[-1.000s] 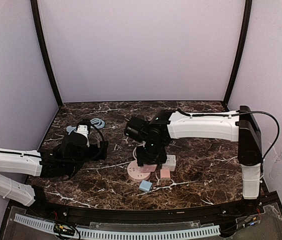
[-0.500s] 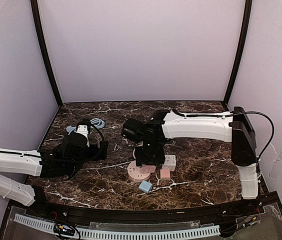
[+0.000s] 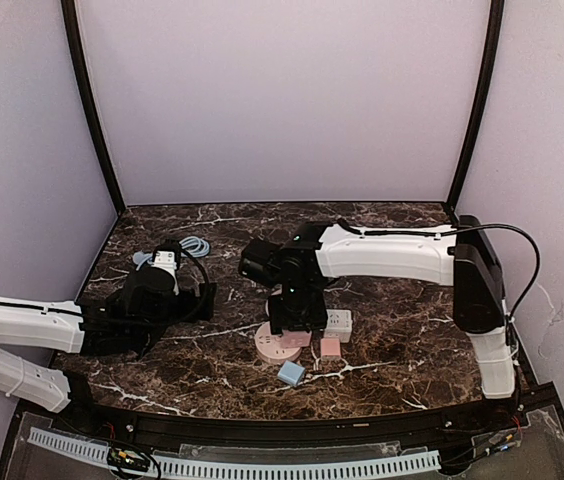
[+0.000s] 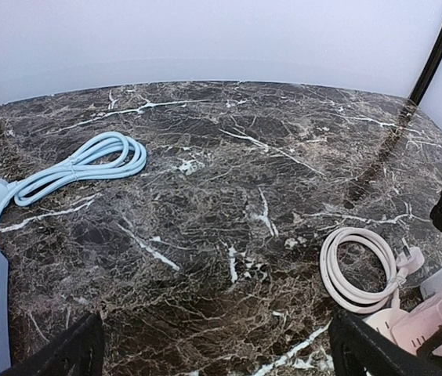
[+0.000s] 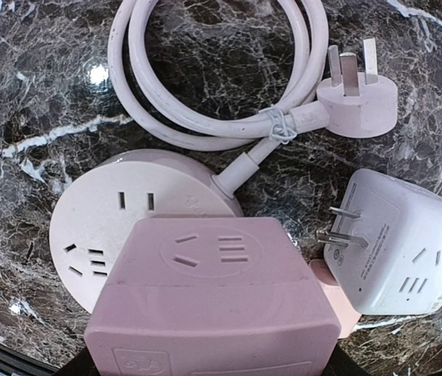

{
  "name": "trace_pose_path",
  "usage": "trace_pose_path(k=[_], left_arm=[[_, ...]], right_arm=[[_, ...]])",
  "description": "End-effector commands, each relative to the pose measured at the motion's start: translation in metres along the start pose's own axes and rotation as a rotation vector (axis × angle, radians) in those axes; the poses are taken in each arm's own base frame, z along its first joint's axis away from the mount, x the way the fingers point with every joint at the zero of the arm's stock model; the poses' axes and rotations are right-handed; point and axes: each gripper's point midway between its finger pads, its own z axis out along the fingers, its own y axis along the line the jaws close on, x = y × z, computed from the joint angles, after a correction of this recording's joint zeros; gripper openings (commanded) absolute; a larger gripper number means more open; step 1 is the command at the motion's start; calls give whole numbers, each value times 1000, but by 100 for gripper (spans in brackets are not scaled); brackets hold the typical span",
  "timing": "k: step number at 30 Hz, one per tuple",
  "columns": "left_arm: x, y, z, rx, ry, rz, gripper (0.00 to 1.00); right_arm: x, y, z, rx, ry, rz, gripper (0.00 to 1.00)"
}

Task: Insert the plug

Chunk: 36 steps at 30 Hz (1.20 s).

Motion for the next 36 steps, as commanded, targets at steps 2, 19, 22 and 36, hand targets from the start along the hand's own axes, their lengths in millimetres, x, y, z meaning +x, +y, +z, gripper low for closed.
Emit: trace_pose_path(k=[2,19,22,36], left_arm=[[4,10,-1,-33,-3,-3,100],[1,17,-5,-48,-37,-24,100],[0,17,-5,-49,-41,-26,100],[-1,18,-6,-50,-48,-25,100]], right_arm=[[6,-6,29,80,27,-40,0],[19,0,69,73,91,-115,0],[20,-3,77,88,96,-126,0],[16,-5,75,84,82,-119,0]])
